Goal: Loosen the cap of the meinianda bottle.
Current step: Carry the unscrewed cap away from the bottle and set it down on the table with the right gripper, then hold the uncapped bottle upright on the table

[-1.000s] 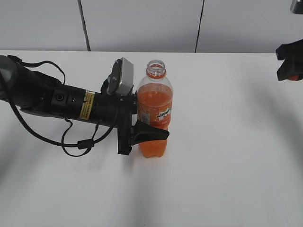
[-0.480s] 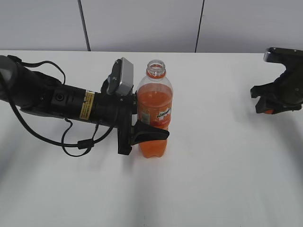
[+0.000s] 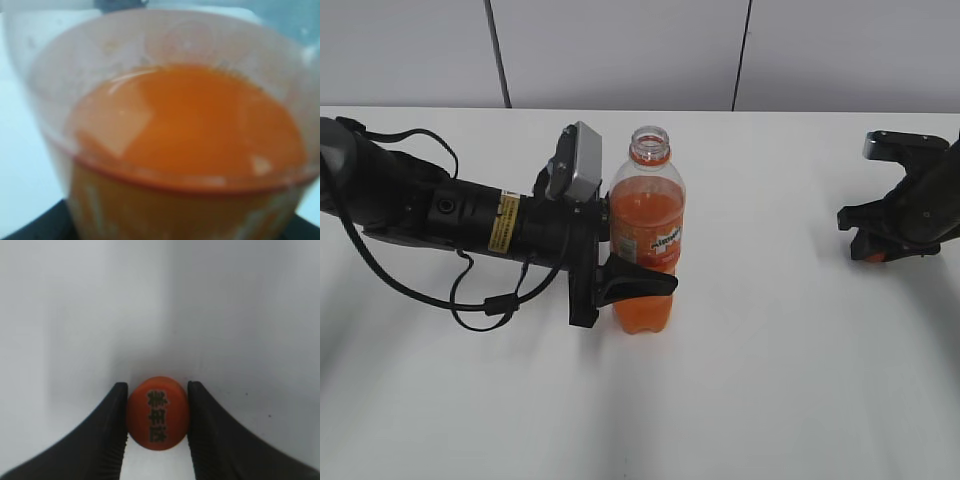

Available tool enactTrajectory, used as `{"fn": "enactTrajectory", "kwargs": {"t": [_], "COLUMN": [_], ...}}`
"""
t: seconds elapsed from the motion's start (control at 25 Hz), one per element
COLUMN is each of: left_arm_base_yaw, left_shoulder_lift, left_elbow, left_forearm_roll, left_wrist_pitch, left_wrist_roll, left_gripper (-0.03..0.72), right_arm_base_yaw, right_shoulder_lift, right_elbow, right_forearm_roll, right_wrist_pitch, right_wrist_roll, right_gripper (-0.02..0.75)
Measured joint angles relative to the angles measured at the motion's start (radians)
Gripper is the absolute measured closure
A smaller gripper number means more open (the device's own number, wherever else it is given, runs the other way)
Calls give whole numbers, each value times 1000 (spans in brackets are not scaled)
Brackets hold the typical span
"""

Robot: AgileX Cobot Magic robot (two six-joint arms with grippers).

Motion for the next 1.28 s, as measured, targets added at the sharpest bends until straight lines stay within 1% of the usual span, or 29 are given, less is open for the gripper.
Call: {"fn": "enactTrajectory", "kwargs": {"t": [0.24,0.32,0.4,0.56,0.64,0.8,0.96,1.04,1.16,1.28], "left_arm_base_yaw": [0,0,0,0,0,0,0,0,6,29], "left_shoulder_lift": [0,0,0,0,0,0,0,0,0,0], "left_elbow": [0,0,0,0,0,0,0,0,0,0], "left_forearm_roll": [-4,-4,-5,-7,-8,-8,-10,-10,-7,8], "left_wrist_pitch": [1,2,2,4,4,4,25,27,27,27], "left_wrist_roll": [-4,-4,-4,-7,-8,-13,-25,-26,-27,-30], "left_gripper": [271,271,271,271,271,261,152,115,104,103], "right_arm_base_yaw": [0,0,0,0,0,0,0,0,0,0], "right_shoulder_lift": [8,8,8,7,5,-11,-46,-66,-97,-132], "right_elbow": [-2,-3,-3,-3,-3,-1,-1,-1,-1,-1], "right_forearm_roll": [2,3,3,4,4,4,4,4,4,4], "right_wrist_pitch": [-18,-18,-17,-17,-15,-1,4,7,8,12], "right_wrist_roll": [0,-4,-9,-11,-13,-13,-13,-13,-13,-13], "right_gripper": [464,446,379,179,136,128,134,141,143,143]}}
